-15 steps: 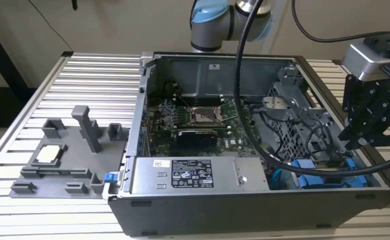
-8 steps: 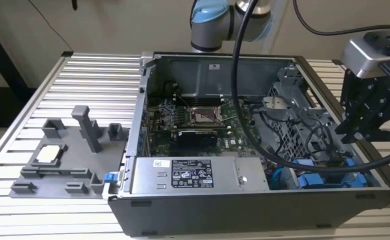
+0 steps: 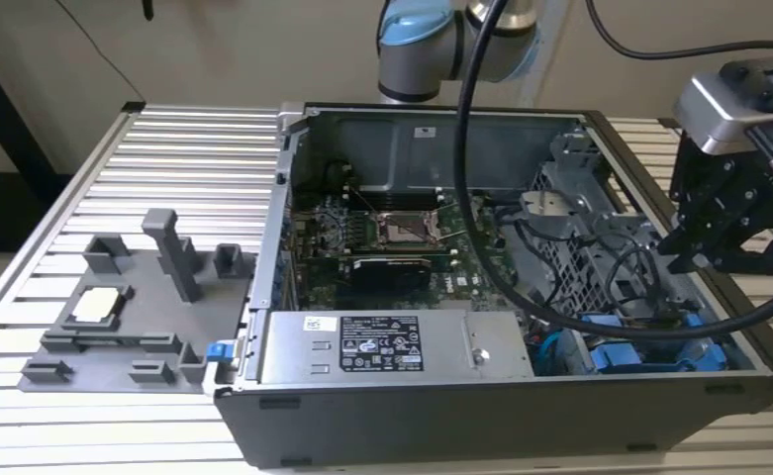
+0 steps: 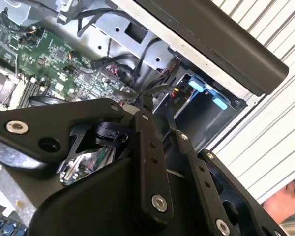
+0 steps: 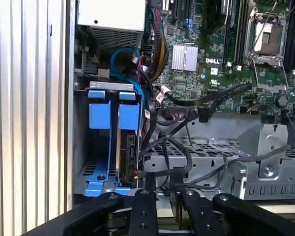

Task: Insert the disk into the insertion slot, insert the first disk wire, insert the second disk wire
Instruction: 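Insert the first disk wire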

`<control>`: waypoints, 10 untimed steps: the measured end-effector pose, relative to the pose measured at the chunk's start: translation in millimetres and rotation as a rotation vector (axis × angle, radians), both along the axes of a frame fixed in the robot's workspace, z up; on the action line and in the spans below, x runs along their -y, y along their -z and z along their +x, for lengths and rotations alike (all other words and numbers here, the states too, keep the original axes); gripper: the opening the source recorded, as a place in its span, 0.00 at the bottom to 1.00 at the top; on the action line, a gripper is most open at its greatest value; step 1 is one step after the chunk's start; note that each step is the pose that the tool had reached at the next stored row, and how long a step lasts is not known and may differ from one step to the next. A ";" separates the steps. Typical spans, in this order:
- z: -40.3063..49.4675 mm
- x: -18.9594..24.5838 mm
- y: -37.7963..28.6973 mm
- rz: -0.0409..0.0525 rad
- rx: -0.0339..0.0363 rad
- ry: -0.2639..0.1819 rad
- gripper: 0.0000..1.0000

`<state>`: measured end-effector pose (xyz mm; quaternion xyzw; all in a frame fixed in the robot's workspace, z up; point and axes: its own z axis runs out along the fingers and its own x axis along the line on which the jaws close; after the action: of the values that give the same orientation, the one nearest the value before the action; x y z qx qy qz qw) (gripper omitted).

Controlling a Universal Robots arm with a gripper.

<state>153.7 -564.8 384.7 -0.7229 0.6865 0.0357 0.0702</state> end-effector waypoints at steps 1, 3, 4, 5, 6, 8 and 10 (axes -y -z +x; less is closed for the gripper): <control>0.0 0.0 0.1 0.0001 0.0000 0.000 0.26; -0.7 -0.3 0.3 0.0002 -0.0007 0.000 0.26; -1.0 -0.6 0.4 0.0002 -0.0010 0.000 0.26; -1.1 -1.0 0.5 0.0003 -0.0010 0.000 0.26; -1.1 -1.1 0.4 0.0002 -0.0011 0.000 0.26; -1.1 -1.3 0.5 0.0002 -0.0011 0.000 0.26; -1.1 -2.5 0.4 0.0000 -0.0011 0.000 0.26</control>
<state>152.6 -562.3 384.2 -0.7228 0.6866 0.0361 0.0699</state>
